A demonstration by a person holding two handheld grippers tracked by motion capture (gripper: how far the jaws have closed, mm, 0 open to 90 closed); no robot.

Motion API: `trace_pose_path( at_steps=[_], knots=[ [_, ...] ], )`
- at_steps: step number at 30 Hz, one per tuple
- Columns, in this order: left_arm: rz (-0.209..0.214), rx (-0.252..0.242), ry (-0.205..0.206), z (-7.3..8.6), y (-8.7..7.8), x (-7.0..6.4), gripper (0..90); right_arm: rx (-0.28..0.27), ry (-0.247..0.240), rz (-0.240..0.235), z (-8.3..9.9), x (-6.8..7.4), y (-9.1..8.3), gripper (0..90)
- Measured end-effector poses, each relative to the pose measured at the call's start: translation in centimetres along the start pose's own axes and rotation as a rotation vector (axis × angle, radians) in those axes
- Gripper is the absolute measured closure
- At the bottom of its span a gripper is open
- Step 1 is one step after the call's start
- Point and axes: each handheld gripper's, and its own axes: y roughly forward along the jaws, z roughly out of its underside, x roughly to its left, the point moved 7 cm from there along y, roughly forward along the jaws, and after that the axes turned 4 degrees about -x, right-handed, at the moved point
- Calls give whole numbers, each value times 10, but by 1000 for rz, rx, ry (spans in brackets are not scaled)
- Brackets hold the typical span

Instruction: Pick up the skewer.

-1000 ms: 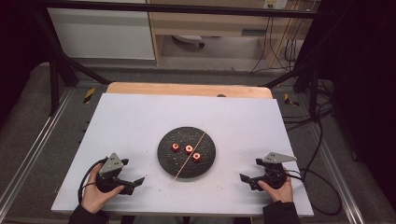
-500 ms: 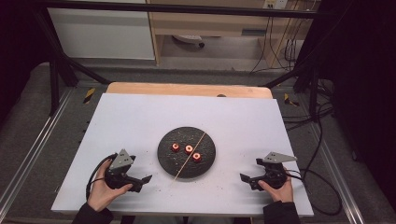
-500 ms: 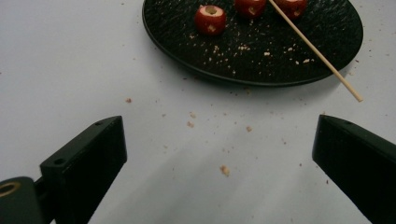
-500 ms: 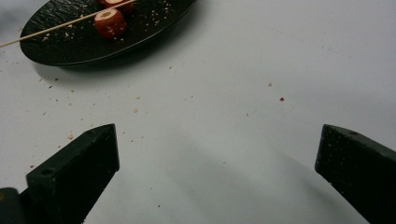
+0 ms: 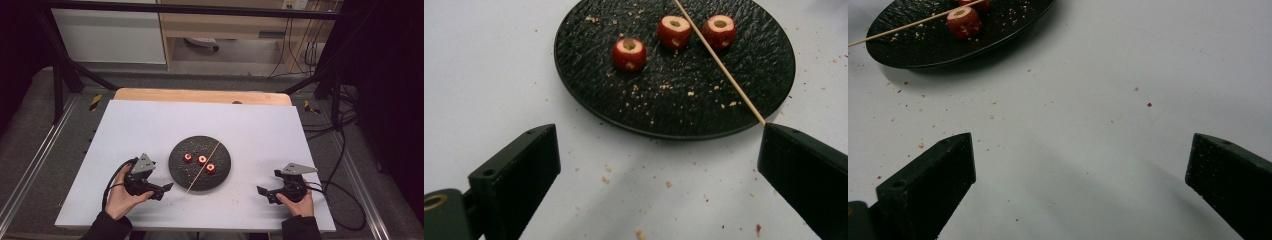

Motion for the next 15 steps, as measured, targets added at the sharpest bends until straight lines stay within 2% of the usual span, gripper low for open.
trace_pose_path(
  at_steps=[15],
  knots=[
    [-2, 48, 5, -19, 21, -13, 63, 6, -4, 3, 1, 0, 0, 5]
  ],
)
